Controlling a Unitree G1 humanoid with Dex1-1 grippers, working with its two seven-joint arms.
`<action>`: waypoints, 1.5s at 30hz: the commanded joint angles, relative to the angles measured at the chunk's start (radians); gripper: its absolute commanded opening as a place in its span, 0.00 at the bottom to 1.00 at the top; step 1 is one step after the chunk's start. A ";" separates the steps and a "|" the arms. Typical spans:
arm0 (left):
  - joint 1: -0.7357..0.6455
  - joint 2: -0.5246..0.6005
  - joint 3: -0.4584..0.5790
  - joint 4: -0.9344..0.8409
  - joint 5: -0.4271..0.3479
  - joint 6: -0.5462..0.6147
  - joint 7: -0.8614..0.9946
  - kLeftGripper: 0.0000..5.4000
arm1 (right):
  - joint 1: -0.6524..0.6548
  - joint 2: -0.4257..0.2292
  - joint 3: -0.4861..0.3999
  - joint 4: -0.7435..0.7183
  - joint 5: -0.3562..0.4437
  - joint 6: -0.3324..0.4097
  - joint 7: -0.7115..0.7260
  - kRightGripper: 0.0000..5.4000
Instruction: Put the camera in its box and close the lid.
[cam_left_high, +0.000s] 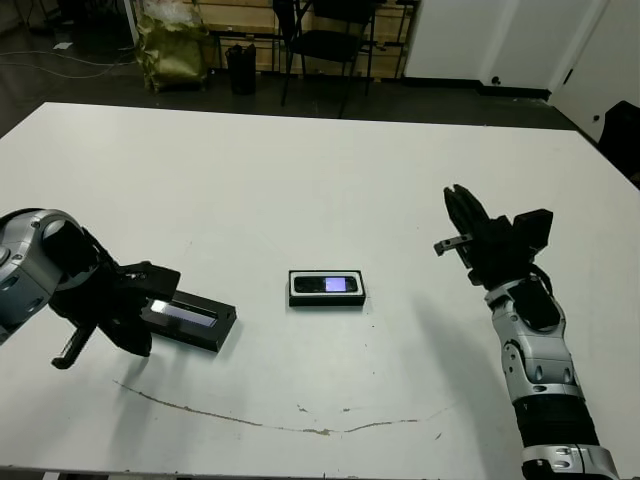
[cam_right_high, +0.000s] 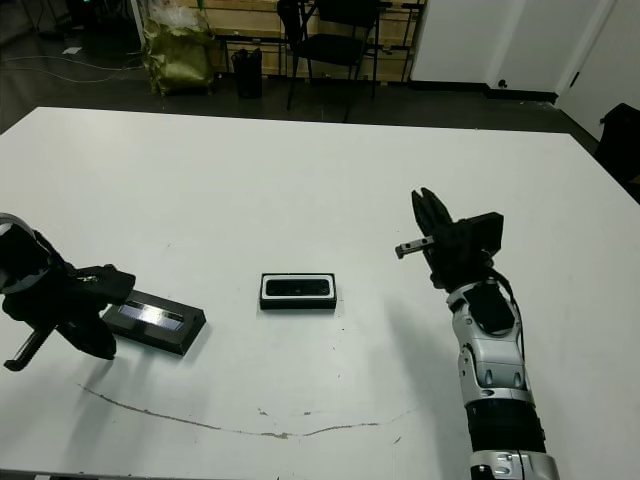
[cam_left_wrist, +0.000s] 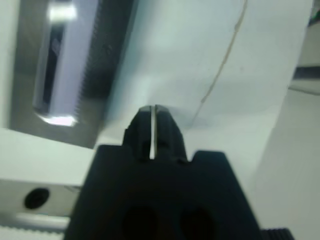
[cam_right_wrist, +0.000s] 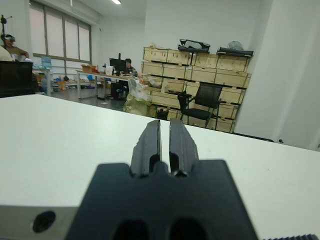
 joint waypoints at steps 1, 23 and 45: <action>0.008 0.010 -0.023 -0.052 0.060 -0.028 0.004 0.00 | 0.025 -0.012 0.003 -0.057 -0.006 0.082 -0.026 0.00; 0.023 -0.065 0.039 -0.103 0.182 0.041 0.000 0.00 | 0.065 0.009 0.001 -0.235 0.089 0.165 0.001 0.00; -0.036 -0.190 0.060 0.225 0.203 -0.129 0.048 0.00 | 0.052 0.007 -0.002 -0.116 0.074 0.057 0.028 0.00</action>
